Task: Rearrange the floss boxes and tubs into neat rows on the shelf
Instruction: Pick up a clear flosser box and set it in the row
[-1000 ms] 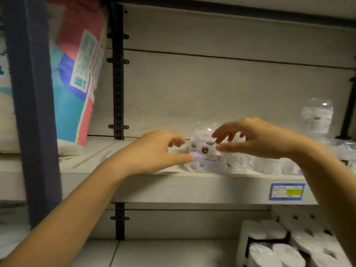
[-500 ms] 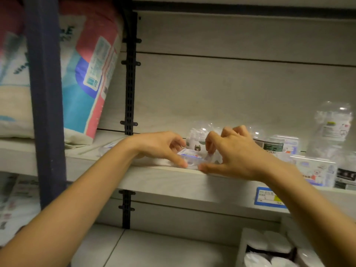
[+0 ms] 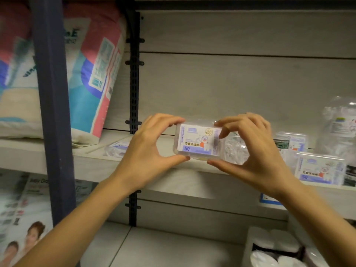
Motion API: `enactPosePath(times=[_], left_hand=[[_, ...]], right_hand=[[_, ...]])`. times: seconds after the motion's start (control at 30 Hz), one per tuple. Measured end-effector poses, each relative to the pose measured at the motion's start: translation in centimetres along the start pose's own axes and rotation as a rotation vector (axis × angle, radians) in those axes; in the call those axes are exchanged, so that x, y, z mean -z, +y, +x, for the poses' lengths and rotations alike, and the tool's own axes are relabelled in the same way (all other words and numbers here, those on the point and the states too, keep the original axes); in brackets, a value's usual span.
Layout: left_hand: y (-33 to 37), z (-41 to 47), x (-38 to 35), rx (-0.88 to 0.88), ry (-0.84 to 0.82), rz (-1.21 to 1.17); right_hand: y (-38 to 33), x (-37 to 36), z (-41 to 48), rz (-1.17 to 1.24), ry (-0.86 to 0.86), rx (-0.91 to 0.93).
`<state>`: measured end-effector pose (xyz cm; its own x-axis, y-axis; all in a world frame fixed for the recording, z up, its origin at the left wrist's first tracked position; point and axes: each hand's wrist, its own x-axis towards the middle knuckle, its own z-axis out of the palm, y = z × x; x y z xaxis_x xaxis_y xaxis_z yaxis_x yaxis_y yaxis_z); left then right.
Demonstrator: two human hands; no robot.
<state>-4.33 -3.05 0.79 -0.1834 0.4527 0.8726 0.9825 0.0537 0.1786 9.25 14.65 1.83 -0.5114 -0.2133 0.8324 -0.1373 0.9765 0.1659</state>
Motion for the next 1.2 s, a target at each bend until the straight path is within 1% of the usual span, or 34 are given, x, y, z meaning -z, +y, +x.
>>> enactPosePath(times=[0.1,0.23,0.3,0.4,0.5,0.57,0.63,0.73,0.8,0.93,1.03,1.1,1.13,1.2], left_hand=[[-0.1,0.0,2.0,0.056,-0.027,-0.030],[-1.7,0.4,5.8,0.267,-0.124,-0.147],[-3.0,0.5,7.2,0.364,-0.147,-0.195],[-5.3,0.3,8.3,0.470,-0.179,-0.187],[-7.3,0.0,8.6,0.590,-0.247,-0.202],[-8.0,-0.3,8.4,0.654,-0.313,-0.188],[-8.6,-0.7,8.2,0.666,-0.375,-0.139],[-8.8,-1.3,8.0,0.661,-0.413,-0.048],[-8.7,-1.6,7.9,0.644,-0.435,-0.023],[-8.0,-2.3,8.1,0.605,-0.424,-0.009],[-7.3,-2.8,8.0,0.589,-0.446,0.026],[-6.8,-3.0,7.8,0.587,-0.413,0.082],[-6.5,-3.1,7.5,0.554,-0.363,0.130],[-5.5,-2.6,7.0,0.419,-0.216,0.177]], right_hand=[[-0.8,-0.6,1.1,0.277,-0.019,-0.071],[-3.3,-3.1,4.1,0.547,-0.005,-0.261],[-4.4,-4.9,5.9,0.609,-0.037,-0.336],[-5.4,-7.1,8.2,0.647,-0.122,-0.424],[-5.9,-9.0,9.6,0.690,-0.217,-0.521],[-6.1,-10.1,9.7,0.697,-0.257,-0.551],[-6.4,-11.0,9.7,0.726,-0.268,-0.591],[-6.7,-11.6,9.6,0.748,-0.298,-0.633],[-7.1,-11.5,9.4,0.703,-0.312,-0.645],[-7.5,-10.4,8.4,0.561,-0.395,-0.661],[-7.8,-10.4,7.7,0.565,-0.394,-0.666],[-8.0,-10.6,7.6,0.552,-0.402,-0.640],[-8.0,-10.4,7.5,0.542,-0.411,-0.623],[-7.4,-9.2,7.4,0.488,-0.414,-0.593]])
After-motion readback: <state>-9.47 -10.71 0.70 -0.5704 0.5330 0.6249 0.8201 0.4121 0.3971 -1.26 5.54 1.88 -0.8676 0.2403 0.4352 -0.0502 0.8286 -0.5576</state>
